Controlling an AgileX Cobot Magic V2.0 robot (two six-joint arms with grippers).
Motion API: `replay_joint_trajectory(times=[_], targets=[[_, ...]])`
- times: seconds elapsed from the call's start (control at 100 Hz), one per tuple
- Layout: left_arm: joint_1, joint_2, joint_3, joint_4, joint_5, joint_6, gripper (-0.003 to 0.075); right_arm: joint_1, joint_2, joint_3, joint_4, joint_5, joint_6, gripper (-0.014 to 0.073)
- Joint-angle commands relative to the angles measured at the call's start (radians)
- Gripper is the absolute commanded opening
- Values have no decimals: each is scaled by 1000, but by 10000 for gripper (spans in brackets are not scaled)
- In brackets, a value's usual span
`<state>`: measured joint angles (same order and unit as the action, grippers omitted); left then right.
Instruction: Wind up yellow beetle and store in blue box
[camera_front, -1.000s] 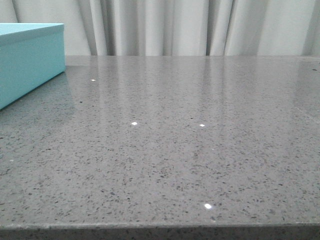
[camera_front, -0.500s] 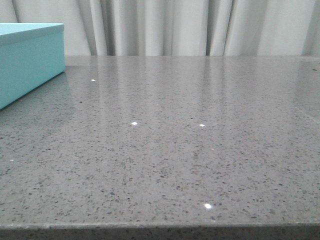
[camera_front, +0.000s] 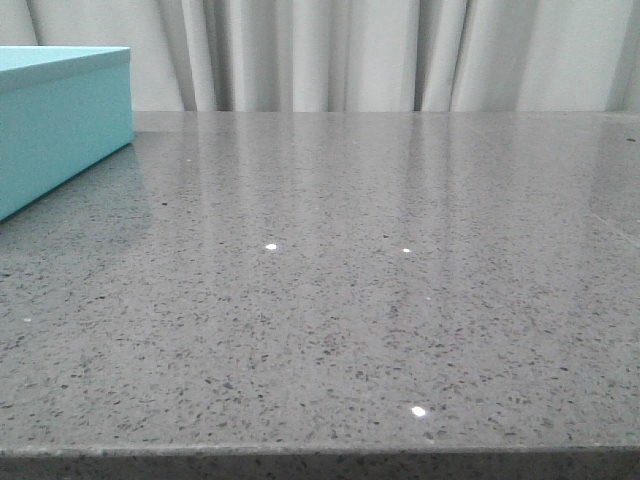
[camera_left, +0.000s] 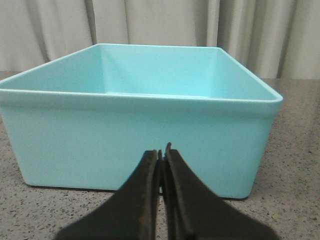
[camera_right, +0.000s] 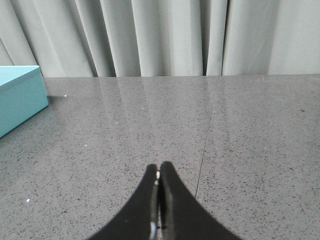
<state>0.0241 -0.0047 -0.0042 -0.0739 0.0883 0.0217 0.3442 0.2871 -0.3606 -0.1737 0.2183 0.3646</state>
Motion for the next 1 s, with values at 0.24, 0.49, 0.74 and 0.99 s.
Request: replay_joint_trajectory(times=[0.24,0.49,0.74,0.99], targets=[[-9,-32,43,-1,-80,-9,-20,-1,7,-23,-16,-80,-13,-67],[-9,-32,43,-1,-80,-9,-20,-1,7,-20,-16,-79,-13,-67],[-9,-32,43,-1,-80,-9,-20,-65,-8,-9,-1,-96,-50,-67],[-9,-32,43,-1,-80,-9,-20,-189,-83,110,187,-190,-328,-67]])
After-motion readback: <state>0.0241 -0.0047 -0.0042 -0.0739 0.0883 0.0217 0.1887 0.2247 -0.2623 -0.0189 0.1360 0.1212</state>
